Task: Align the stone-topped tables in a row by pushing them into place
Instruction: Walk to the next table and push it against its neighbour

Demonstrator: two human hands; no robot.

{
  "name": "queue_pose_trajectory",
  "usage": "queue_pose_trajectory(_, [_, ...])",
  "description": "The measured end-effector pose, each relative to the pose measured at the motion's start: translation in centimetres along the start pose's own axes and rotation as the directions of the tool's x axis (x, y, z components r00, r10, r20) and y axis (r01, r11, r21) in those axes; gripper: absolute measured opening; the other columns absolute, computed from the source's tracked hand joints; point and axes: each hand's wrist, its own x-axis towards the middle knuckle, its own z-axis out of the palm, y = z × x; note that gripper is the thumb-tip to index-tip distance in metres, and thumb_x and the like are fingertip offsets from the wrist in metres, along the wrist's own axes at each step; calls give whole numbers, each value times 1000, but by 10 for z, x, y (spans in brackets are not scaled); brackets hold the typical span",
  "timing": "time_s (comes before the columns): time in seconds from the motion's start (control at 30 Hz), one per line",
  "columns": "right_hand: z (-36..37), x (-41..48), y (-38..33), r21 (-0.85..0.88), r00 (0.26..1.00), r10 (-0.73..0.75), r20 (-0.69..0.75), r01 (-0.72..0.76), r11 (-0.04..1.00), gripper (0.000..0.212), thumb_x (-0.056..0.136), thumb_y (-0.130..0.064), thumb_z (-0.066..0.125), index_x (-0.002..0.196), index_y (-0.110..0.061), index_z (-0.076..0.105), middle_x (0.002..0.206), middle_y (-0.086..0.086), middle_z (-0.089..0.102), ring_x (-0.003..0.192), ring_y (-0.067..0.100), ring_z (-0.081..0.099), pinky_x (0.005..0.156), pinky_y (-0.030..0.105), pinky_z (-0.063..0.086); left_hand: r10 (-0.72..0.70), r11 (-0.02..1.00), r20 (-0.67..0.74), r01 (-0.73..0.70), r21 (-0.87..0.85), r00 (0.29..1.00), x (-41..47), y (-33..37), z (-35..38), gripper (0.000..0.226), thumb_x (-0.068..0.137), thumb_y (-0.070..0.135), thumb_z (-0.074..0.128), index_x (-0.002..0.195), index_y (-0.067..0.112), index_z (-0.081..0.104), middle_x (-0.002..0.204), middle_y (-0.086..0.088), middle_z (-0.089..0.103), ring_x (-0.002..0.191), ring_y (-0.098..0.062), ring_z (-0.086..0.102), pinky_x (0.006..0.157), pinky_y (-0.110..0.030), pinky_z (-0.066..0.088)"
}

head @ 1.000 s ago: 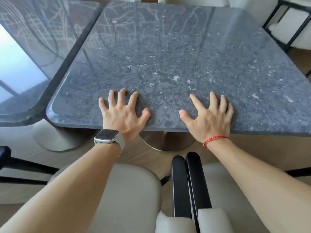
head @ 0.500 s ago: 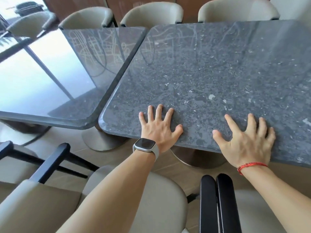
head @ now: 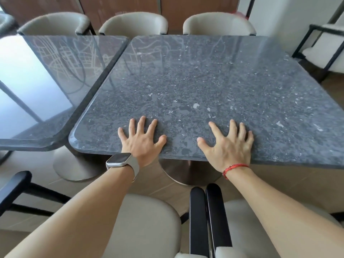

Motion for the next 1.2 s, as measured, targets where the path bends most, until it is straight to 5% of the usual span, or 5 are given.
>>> queue_pose_trajectory(0.17, [-27,-1,0,135,979,4,203,-32,990,77,85,-82,33,152,-44,33,155,18,34,143,39,26,119,56,18,32,956,45,-17,-293,999,-50,8,-23,77,90,70,38,157,33,37,168,0,27,158,-23,12,128,-50,5])
queue_pose_trajectory(0.53, [-169,-88,-5,731,946,-212,244,-36,682,50,94,-59,51,142,-49,43,137,-5,53,124,15,53,103,38,44,13,416,-1,-6,-909,1000,-171,18,-133,36,104,44,59,139,36,61,132,22,64,117,17,57,115,-35,42])
queue_pose_trajectory(0.77, [-308,-135,9,848,976,-146,160,-61,526,47,87,-61,51,133,-55,49,131,-8,57,109,-4,60,88,13,41,46,206,-94,-101,-973,995,-275,34,-202,58,81,69,54,134,46,61,140,20,63,135,0,54,109,-34,45])
queue_pose_trajectory(0.93, [-381,-174,9,906,976,-130,174,-107,409,44,94,-53,58,137,-48,51,131,-5,59,113,5,61,105,44,48,85,177,-164,-177,-968,983,-331,49,-248,58,84,66,52,136,42,60,142,16,63,134,-5,57,112,-41,46])
queue_pose_trajectory(1.2, [-467,-234,44,943,982,-25,188,-173,284,37,85,-59,47,122,-59,52,127,-10,62,106,2,66,84,29,53,117,105,-268,-281,-954,956,-398,55,-304,49,93,63,47,136,46,62,145,7,62,135,-18,59,105,-47,47])
